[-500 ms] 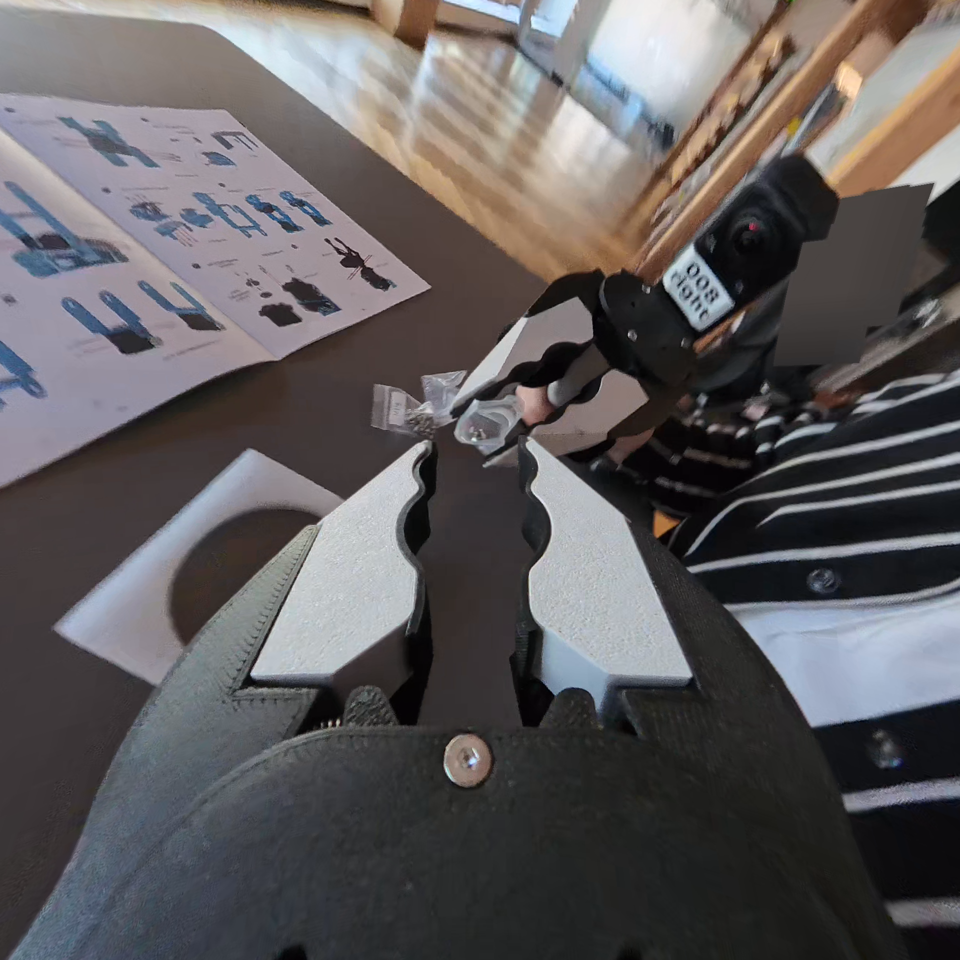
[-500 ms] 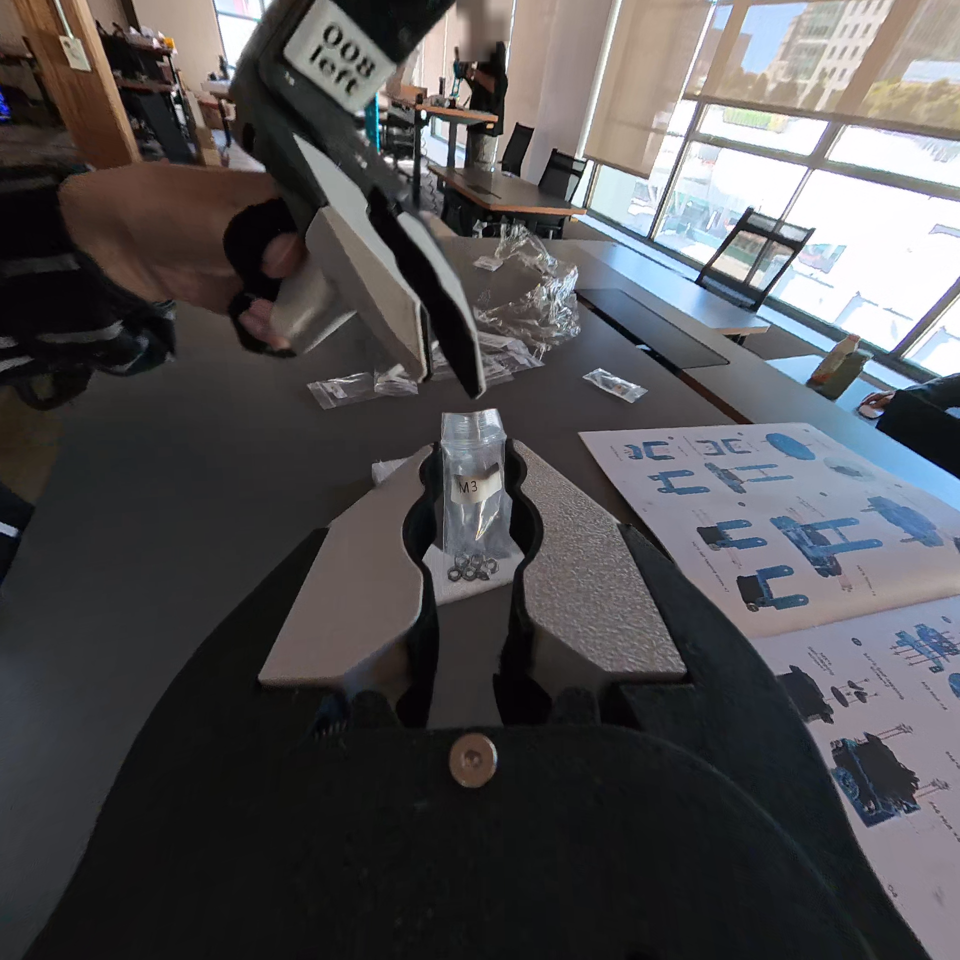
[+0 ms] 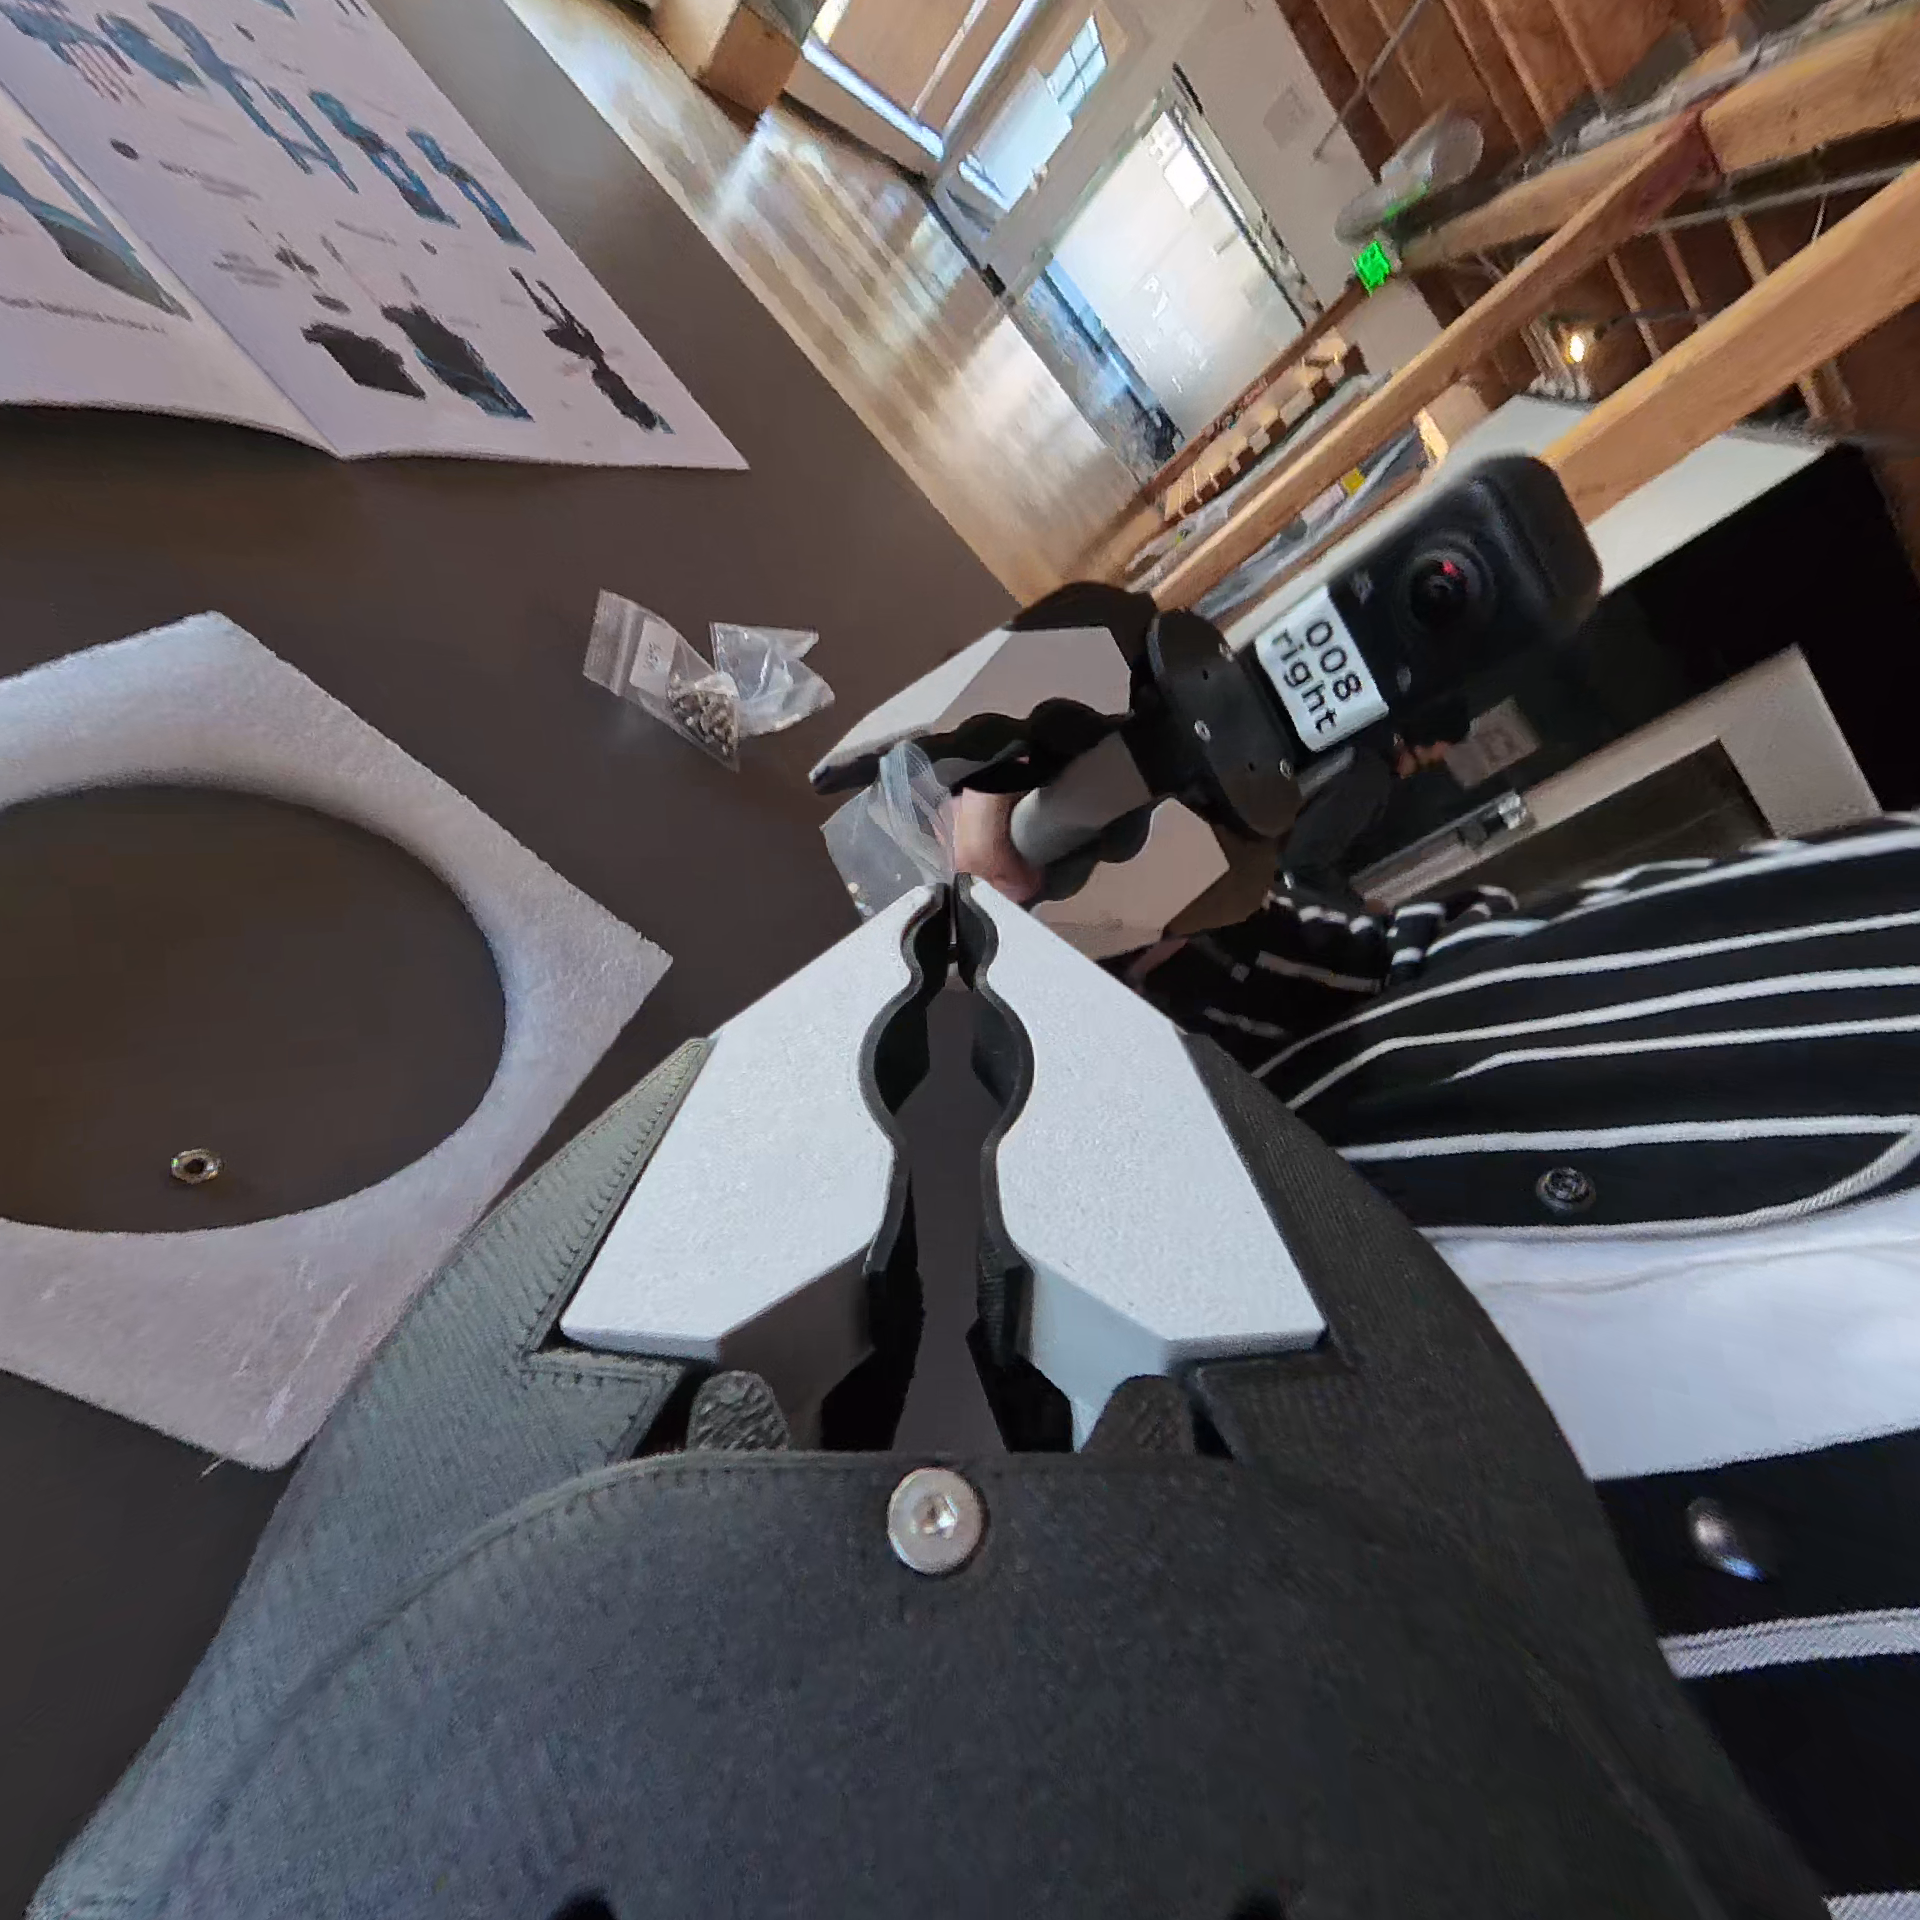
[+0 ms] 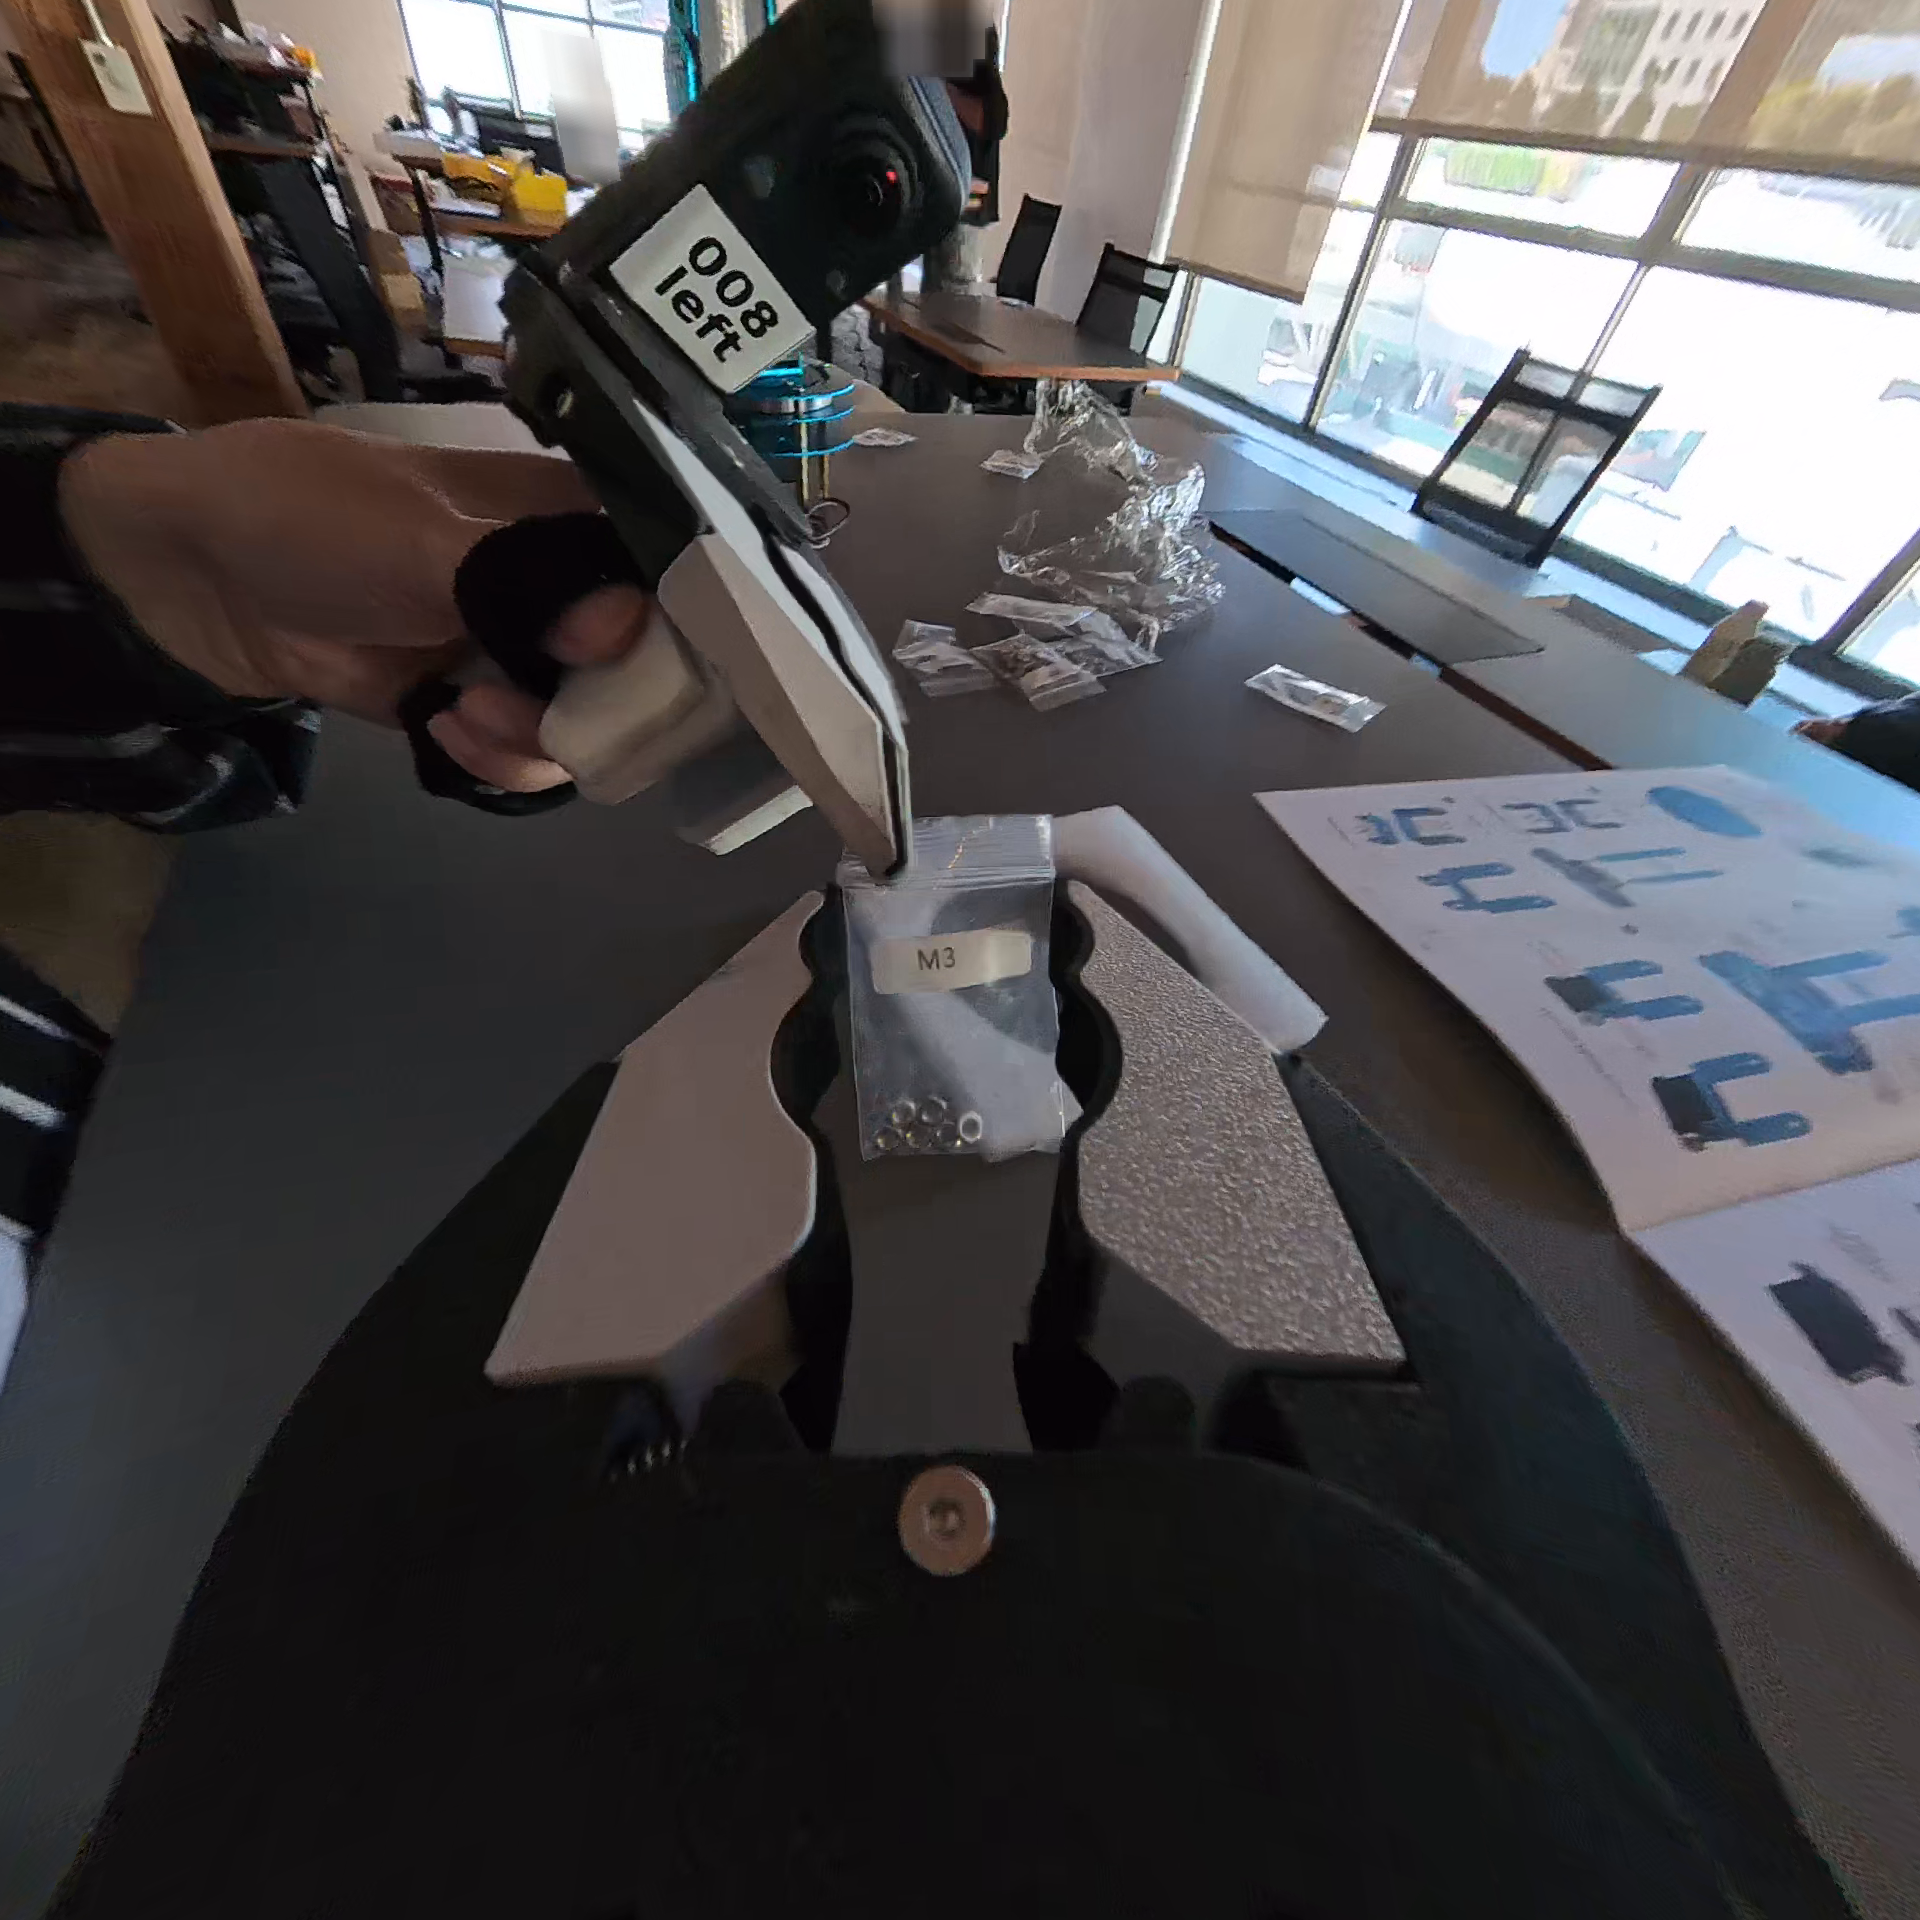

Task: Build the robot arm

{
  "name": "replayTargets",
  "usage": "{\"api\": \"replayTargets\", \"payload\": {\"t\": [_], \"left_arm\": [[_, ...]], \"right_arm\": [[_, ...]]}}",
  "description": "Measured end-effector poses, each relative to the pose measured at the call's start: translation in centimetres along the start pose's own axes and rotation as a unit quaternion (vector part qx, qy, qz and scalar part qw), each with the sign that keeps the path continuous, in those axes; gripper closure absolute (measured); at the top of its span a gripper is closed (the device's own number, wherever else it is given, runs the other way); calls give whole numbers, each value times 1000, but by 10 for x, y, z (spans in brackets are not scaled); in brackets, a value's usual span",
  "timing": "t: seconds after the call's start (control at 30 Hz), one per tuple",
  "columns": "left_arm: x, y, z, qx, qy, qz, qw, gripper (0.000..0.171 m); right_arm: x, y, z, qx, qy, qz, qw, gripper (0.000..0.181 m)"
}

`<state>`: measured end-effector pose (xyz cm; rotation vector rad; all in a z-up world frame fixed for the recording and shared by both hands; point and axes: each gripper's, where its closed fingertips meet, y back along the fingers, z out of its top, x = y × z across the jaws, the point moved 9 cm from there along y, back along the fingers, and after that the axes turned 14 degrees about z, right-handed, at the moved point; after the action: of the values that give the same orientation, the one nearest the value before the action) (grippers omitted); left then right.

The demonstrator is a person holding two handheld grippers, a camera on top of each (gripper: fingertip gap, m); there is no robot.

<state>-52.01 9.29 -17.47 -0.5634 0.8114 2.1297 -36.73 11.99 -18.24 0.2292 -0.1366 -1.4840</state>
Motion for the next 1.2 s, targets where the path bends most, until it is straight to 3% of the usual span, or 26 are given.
{"api": "replayTargets", "payload": {"t": [0.17, 0.27, 0.33, 0.37, 0.5, 0.57, 0.73, 0.8, 0.9, 0.97, 1.2], "left_arm": [[-2, 7, -10, 63, -75, -35, 995, 171], [-5, 14, -15, 108, -140, -48, 983, 171], [-4, 18, -17, 126, -167, -42, 977, 171], [-4, 21, -17, 130, -172, -47, 975, 171], [-3, 32, -19, 139, -193, -61, 969, 171], [-1, 37, -20, 138, -198, -65, 968, 171], [2, 47, -22, 133, -212, -77, 965, 171], [3, 50, -22, 114, -216, -63, 968, 151], [-1, 52, -25, 109, -231, -57, 965, 155], [-3, 51, -27, 99, -245, -50, 963, 170], [-12, 43, -28, 77, -265, -42, 960, 171]], "right_arm": [[4, 5, -9, 26, -46, 121, 991, 137], [0, 3, -12, 49, -116, 226, 966, 141], [1, 0, -10, 43, -145, 289, 945, 159], [1, -3, -7, 37, -157, 304, 939, 160], [3, -17, -2, 31, -168, 310, 935, 161], [6, -22, 1, 21, -175, 327, 928, 175], [12, -32, 4, 5, -190, 319, 929, 180], [13, -35, 3, 4, -195, 304, 932, 180], [17, -38, 5, 3, -196, 287, 938, 181], [22, -38, 6, 0, -193, 285, 939, 181], [27, -23, 3, -21, -216, 255, 942, 181]]}}
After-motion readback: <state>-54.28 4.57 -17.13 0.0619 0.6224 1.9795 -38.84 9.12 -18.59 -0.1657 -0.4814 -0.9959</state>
